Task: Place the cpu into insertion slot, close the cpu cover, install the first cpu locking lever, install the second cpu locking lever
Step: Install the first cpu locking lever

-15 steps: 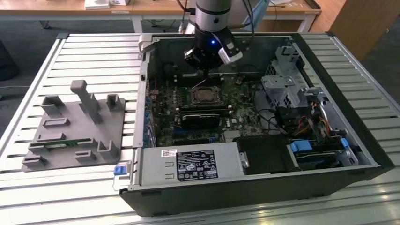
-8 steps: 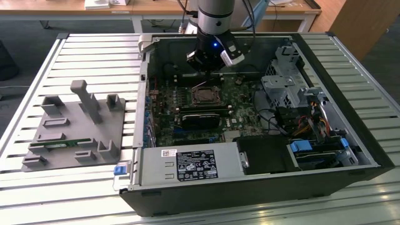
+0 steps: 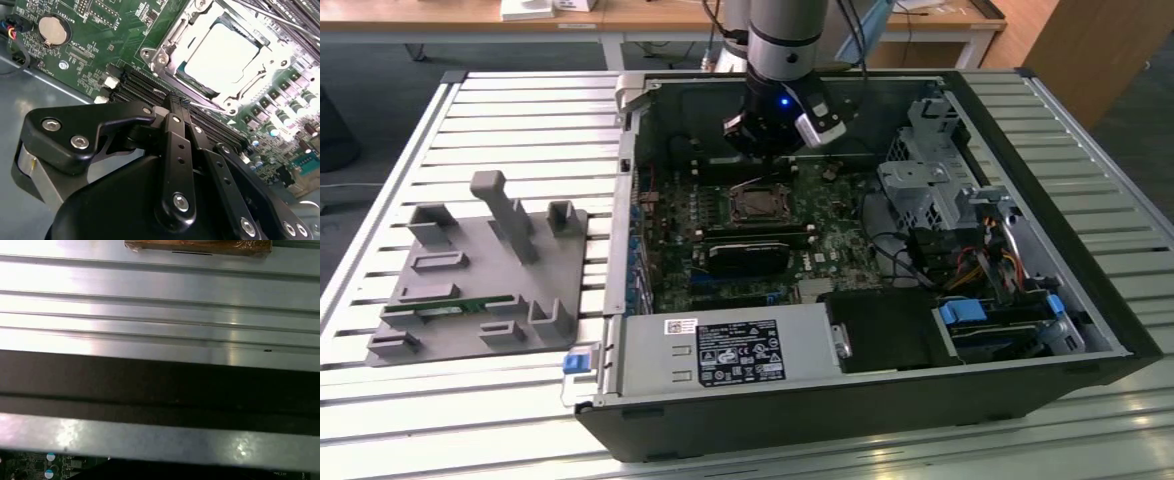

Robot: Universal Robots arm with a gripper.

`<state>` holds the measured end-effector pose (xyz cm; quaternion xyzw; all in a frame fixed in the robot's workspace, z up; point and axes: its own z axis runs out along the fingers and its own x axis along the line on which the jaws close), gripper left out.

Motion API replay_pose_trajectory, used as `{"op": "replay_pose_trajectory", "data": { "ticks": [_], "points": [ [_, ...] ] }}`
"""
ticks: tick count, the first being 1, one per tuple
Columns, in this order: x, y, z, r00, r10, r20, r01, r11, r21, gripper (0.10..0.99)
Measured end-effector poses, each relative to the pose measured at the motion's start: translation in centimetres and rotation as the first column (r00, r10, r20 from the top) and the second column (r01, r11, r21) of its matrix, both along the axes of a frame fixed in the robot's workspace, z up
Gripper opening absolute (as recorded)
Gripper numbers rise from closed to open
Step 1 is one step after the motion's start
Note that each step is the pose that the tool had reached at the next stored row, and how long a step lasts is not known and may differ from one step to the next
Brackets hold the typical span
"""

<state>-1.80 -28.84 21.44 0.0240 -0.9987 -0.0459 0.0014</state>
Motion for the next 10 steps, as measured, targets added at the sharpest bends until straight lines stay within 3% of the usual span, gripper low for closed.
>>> {"op": "replay_pose_trajectory", "data": {
  "ticks": [10],
  "points": [
    [0.30,0.00,-1.18,1.0000,0.000,-0.0038,0.000,1.0000,0.000,0.106]
  ]
}}
